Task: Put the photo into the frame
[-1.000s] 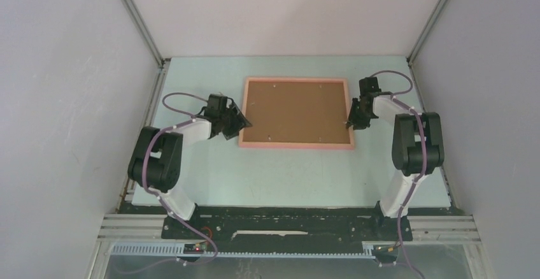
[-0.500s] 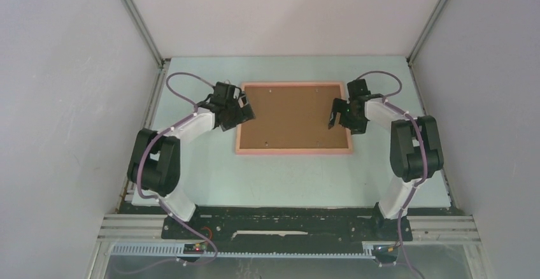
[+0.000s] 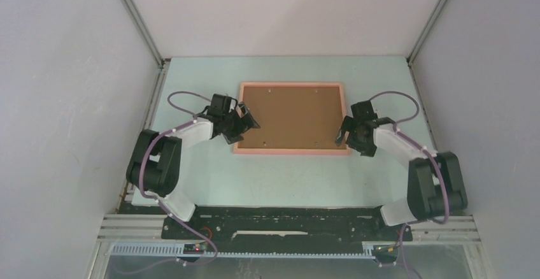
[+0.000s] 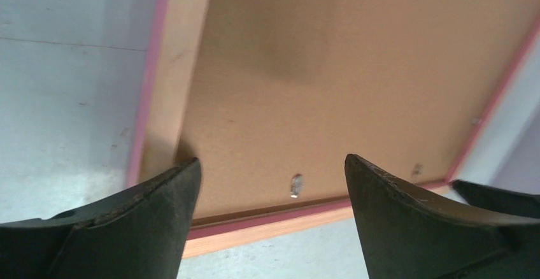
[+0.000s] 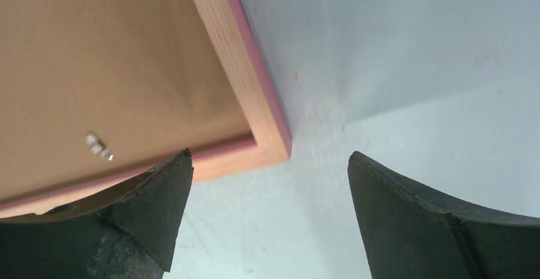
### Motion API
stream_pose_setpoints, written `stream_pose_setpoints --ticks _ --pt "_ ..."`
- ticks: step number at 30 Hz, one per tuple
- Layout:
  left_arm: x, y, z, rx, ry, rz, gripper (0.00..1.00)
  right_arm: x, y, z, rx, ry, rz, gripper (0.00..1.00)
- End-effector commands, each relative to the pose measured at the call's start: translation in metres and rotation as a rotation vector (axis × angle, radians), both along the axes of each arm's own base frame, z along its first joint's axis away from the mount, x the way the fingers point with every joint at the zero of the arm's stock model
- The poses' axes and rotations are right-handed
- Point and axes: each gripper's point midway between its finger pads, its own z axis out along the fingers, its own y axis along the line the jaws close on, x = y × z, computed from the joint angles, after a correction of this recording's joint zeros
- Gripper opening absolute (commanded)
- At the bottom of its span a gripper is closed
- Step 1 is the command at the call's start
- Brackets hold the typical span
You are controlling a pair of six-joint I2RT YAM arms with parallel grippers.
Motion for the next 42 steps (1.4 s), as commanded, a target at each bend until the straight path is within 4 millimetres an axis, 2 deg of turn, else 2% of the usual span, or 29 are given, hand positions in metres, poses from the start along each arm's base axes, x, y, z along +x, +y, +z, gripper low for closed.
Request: stream_pose_setpoints --ticks 1,3,7,9,12,14,19,22,24,25,28,29,31,35,38,39,42 --pt "-0.056 -0.018 -0.012 -0.11 0.106 -0.024 0.93 -0.018 0.03 0.002 0.21 -0.033 -0.157 0.96" --pt "-0.072 -0.027 -0.012 -0.15 0.106 -0.032 0.93 -0.019 0.052 -0.001 0.348 -0.011 -0.195 0.92" --pt "-0.098 -0.048 -0.004 -0.199 0.078 -0.1 0.92 -0.005 0.066 -0.005 0.424 -0.023 -0.327 0.89" --pt "-0.101 -0.049 0.008 -0.175 0.003 -0.119 0.92 0.002 0.068 -0.008 0.418 -0.042 -0.387 0.87" --pt "-0.099 -0.037 0.028 -0.117 -0.101 -0.115 0.93 0.003 0.067 -0.015 0.395 -0.033 -0.485 0.85" --pt "-0.095 -0.026 0.046 -0.069 -0.174 -0.105 0.94 -0.001 0.067 -0.019 0.376 -0.01 -0.521 0.72" --pt "-0.089 -0.001 0.09 0.026 -0.33 -0.073 0.94 -0.018 0.048 -0.031 0.252 0.02 -0.59 0.38" --pt "-0.081 0.013 0.107 0.084 -0.389 -0.035 0.95 -0.009 0.047 -0.029 0.246 -0.01 -0.501 0.25" --pt "-0.078 0.015 0.114 0.099 -0.409 -0.029 0.94 0.002 0.046 -0.024 0.259 -0.042 -0.4 0.02" --pt "-0.076 0.018 0.117 0.112 -0.419 -0.02 0.95 0.01 0.044 -0.021 0.266 -0.068 -0.336 0.0" --pt "-0.071 0.022 0.127 0.128 -0.441 0.001 0.95 0.025 0.051 -0.014 0.284 -0.085 -0.08 0.0" --pt "-0.068 0.023 0.13 0.13 -0.448 0.009 0.95 0.026 0.055 -0.015 0.277 -0.065 0.024 0.0" --pt "-0.062 0.025 0.136 0.131 -0.463 0.02 0.95 0.022 0.048 -0.021 0.208 0.035 0.138 0.0" --pt "-0.045 0.032 0.136 0.164 -0.464 0.048 0.96 0.024 0.037 -0.024 0.154 0.089 0.249 0.0" --pt "-0.031 0.042 0.12 0.197 -0.426 0.072 0.97 0.037 0.03 -0.021 0.163 0.048 0.271 0.0" --pt "-0.028 0.045 0.113 0.205 -0.408 0.076 0.97 0.043 0.03 -0.019 0.172 0.035 0.282 0.03" --pt "-0.023 0.048 0.086 0.225 -0.347 0.065 0.97 0.056 0.034 -0.008 0.206 0.001 0.288 0.32"
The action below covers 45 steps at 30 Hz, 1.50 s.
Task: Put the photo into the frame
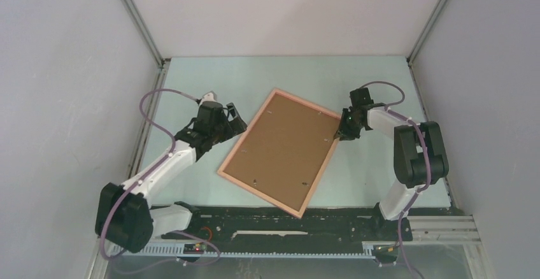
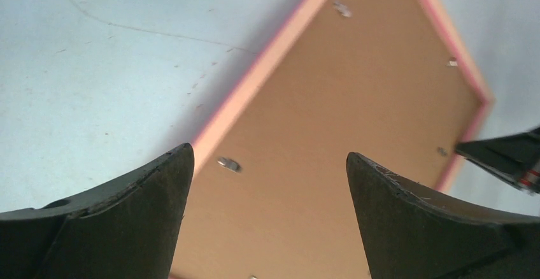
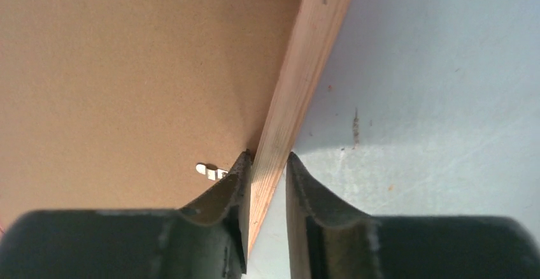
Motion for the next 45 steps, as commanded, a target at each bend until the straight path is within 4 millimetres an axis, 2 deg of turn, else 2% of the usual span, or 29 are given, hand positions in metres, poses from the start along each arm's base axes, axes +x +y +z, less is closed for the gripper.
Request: stream_pose_setpoints --ticks 1,4,8,12,14,16,20,21,24,27,30,35,38,45 --pt "0.017 0.004 -0.017 0.033 0.016 -0.008 0.97 0.008 -0.003 0.013 -0.015 -0.044 0.162 0.45" --pt "0.015 -0.002 -0.04 0.02 0.077 -0.04 0.97 0.006 0.001 0.028 0.019 -0.071 0.162 0.58" --pt "0.024 -0.005 -0.052 0.0 0.121 -0.051 0.97 -0.004 0.002 0.034 0.048 -0.038 0.065 0.62" --pt "0.031 -0.012 -0.066 -0.042 0.202 -0.083 0.96 -0.022 0.035 0.021 0.152 0.071 -0.017 0.61" --pt "0.031 -0.013 -0.075 -0.08 0.243 -0.086 0.96 -0.014 0.053 0.02 0.237 0.037 -0.038 0.57" --pt "0.033 -0.012 -0.078 -0.102 0.249 -0.089 0.96 0.006 0.061 0.023 0.278 -0.003 -0.043 0.49" --pt "0.032 -0.008 -0.08 -0.11 0.253 -0.067 0.96 0.056 0.047 0.022 0.218 -0.042 -0.033 0.4" --pt "0.032 -0.008 -0.08 -0.108 0.251 -0.065 0.96 0.064 0.042 0.016 0.206 -0.021 -0.025 0.4" --pt "0.032 -0.007 -0.078 -0.114 0.23 -0.064 0.96 0.078 0.024 0.023 0.14 -0.017 -0.002 0.43" --pt "0.032 -0.01 -0.078 -0.121 0.232 -0.073 0.96 0.076 0.018 0.033 0.08 -0.008 0.003 0.56" --pt "0.032 -0.011 -0.078 -0.126 0.229 -0.081 0.96 0.067 0.025 0.04 0.051 -0.001 -0.032 0.69" --pt "0.031 -0.011 -0.077 -0.129 0.224 -0.087 0.96 0.054 0.044 0.034 0.023 0.079 -0.136 0.7" --pt "0.031 -0.012 -0.077 -0.131 0.218 -0.088 0.95 0.054 0.038 0.028 -0.07 0.103 -0.237 0.7" --pt "0.03 -0.011 -0.074 -0.135 0.199 -0.086 0.95 0.047 0.042 0.021 -0.166 0.15 -0.425 0.7"
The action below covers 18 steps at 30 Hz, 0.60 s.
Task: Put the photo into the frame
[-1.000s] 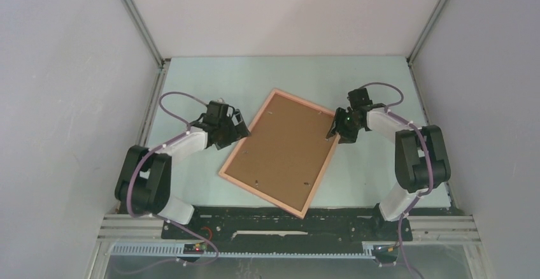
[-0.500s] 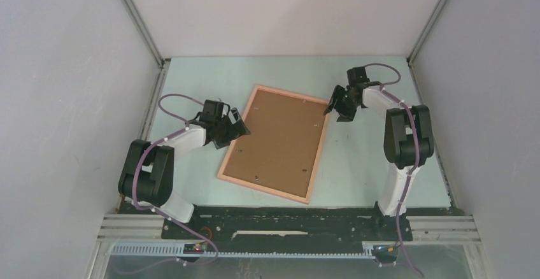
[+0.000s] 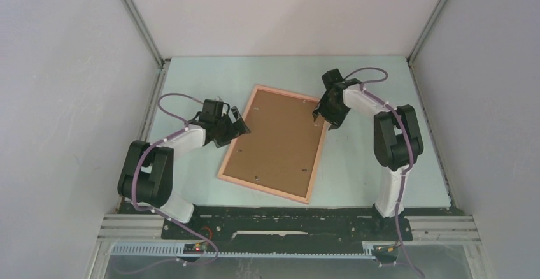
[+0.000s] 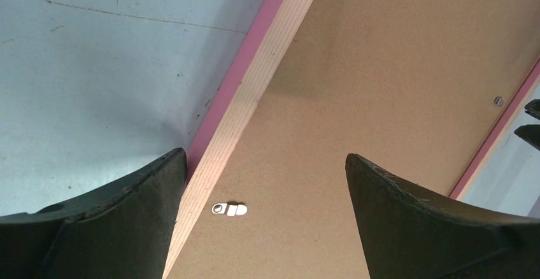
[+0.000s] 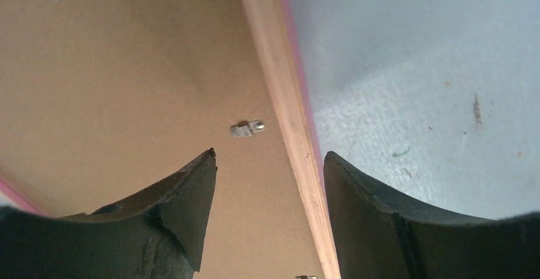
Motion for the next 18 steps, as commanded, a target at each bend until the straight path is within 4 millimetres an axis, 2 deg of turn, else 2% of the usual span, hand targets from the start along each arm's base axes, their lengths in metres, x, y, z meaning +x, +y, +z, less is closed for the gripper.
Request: stream_pose_setpoints --ticks 1,4,12,18 --pt "0.006 -0.007 0.018 -0.047 -0.073 -0.02 0.95 -0.002 -0.01 -0.007 -0.118 0.061 -0.18 0.69" --pt "0.006 -0.008 0.019 -0.05 -0.079 -0.021 0.95 -0.006 -0.008 -0.019 -0.123 0.116 -0.213 0.68" --pt "0.005 -0.008 0.02 -0.053 -0.087 -0.023 0.95 -0.003 0.01 -0.024 -0.098 0.129 -0.227 0.64" --pt "0.005 -0.008 0.021 -0.057 -0.094 -0.023 0.95 -0.021 0.01 -0.032 -0.11 0.152 -0.218 0.55"
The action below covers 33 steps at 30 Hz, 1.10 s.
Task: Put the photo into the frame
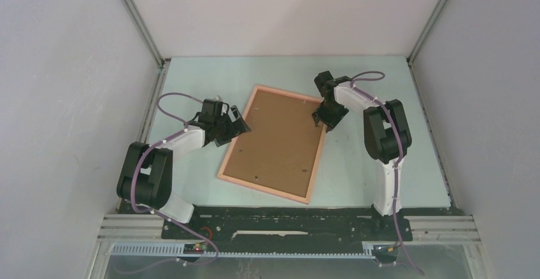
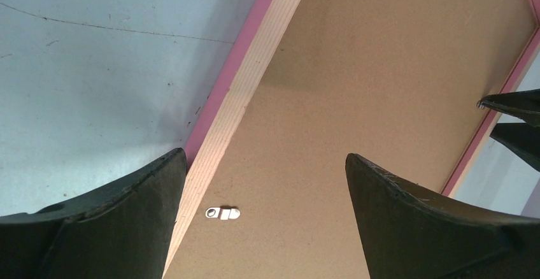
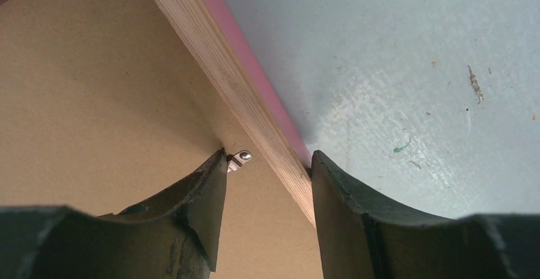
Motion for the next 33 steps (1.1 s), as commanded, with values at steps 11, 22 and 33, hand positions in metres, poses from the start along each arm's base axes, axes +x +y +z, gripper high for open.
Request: stream_pose_setpoints --ticks 11,22,33 --pt "0.001 -0.006 0.016 -0.051 -0.062 -0.022 0.95 -0.009 -0.005 -0.003 -0.074 -0.025 0.216 0.38" --pt "0.001 -0.006 0.016 -0.055 -0.064 -0.022 0.96 0.007 0.006 0.036 -0.021 -0.153 0.332 0.62" --pt "0.0 -0.007 0.016 -0.062 -0.064 -0.029 0.95 0.007 0.016 0.011 -0.018 -0.078 0.326 0.62"
